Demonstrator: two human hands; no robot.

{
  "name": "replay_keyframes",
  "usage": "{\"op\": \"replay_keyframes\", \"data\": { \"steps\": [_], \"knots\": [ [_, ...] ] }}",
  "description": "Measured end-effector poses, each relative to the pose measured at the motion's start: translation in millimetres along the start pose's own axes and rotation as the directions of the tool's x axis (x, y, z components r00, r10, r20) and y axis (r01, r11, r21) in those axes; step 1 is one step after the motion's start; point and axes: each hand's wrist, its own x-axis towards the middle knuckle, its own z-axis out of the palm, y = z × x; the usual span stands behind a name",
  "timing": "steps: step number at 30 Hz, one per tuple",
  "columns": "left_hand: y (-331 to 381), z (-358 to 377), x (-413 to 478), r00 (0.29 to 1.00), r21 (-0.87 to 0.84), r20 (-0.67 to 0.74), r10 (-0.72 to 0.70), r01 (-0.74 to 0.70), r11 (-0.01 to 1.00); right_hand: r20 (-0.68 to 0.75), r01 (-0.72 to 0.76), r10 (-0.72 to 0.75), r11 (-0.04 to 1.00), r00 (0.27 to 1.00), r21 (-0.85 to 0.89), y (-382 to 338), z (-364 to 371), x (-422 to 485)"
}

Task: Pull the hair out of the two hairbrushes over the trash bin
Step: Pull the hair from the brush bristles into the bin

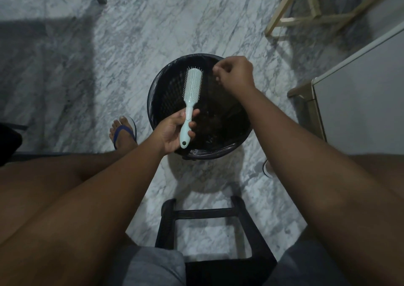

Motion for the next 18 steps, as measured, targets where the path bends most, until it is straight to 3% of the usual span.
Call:
{"op": "replay_keyframes", "data": {
  "steps": [2, 5, 7, 9, 13, 18],
  "knots": [
    [2.5, -0.7, -1.6, 1.0, -0.003, 0.009, 0.002, -0.002, 1.0, -0.027, -0.072, 0.072, 0.997, 0.997, -0.003, 13.3, 0.8, 6.3],
    [5.8, 5.1, -3.7, 1.0, -0.007, 0.019, 0.002, -0.002, 1.0, 0.071, -0.198, 0.211, 0.969, 0.975, -0.149, 37.8, 11.6, -1.6],
    [7.5, 9.2, -4.9, 1.0, -0.005, 0.025, -0.004, 0.004, 1.0, 0.154, -0.176, 0.221, 0.95, 0.963, -0.259, 51.0, 18.5, -8.3],
    [8.2, 10.7, -5.3, 1.0, 0.001, 0.023, -0.005, 0.005, 1.0, 0.16, -0.091, 0.142, 0.952, 0.977, -0.291, 50.1, 21.7, -14.0],
    [6.8, 9.2, -4.1, 1.0, 0.015, 0.017, -0.017, 0.017, 1.0, 0.154, 0.048, -0.051, 0.999, 0.987, 0.025, 25.3, 21.4, -24.6],
    [7.1, 13.2, -3.4, 1.0, 0.029, 0.002, -0.002, 0.002, 1.0, 0.173, 0.243, -0.234, 0.969, 0.957, -0.032, 16.5, 17.1, -23.7]
  ]
}}
